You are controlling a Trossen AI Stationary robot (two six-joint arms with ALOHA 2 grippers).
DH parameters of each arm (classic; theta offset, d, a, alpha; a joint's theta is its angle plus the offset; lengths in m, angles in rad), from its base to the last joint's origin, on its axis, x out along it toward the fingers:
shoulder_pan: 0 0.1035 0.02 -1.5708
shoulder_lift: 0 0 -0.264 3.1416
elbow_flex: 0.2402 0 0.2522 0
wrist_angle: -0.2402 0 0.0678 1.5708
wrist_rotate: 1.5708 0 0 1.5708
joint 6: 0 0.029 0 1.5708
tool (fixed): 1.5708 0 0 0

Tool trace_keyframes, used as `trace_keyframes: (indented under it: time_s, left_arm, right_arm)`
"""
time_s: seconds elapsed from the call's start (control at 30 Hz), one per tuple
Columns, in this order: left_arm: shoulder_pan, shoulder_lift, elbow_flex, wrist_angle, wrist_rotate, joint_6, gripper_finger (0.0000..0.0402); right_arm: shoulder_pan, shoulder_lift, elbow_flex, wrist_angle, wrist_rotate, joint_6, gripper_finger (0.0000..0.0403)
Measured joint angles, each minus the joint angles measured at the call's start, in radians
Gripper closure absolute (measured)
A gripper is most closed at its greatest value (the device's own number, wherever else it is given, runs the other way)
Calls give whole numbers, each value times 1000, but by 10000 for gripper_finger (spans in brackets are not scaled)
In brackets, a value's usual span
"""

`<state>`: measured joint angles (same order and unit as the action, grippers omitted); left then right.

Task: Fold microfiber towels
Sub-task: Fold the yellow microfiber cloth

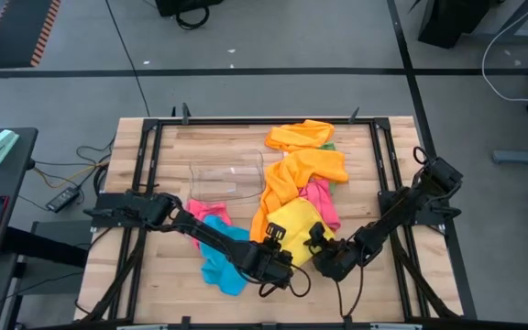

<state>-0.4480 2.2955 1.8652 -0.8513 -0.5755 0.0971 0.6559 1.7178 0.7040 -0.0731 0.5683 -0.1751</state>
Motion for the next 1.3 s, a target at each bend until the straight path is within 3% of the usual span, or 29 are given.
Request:
trace_keyframes:
  time_s: [0.27, 0.47, 0.67, 0.83, 0.97, 1.13, 1.3]
  left_arm:
    - [-22, -45, 0, -8, -12, 15, 369]
    - [-41, -96, 2, -34, -13, -40, 376]
    - [-54, -123, 2, -92, -15, -88, 369]
    - [-57, -126, 1, -110, -14, -99, 372]
    - [-56, -126, 1, -116, -14, -112, 378]
    - [-54, -126, 1, -115, -14, -115, 373]
    - [-52, -126, 1, -116, -14, -117, 368]
  right_arm:
    - [-11, -4, -1, -1, -84, 55, 316]
    - [-11, -85, -5, -39, -286, 179, 386]
    - [-1, -201, -4, -64, -606, 435, 392]
    - [70, -246, -4, -68, -863, 714, 392]
    - [160, -273, -3, -83, -902, 793, 392]
    - [133, -261, -3, -107, -889, 812, 392]
    - [51, -216, -3, -107, -1095, 852, 392]
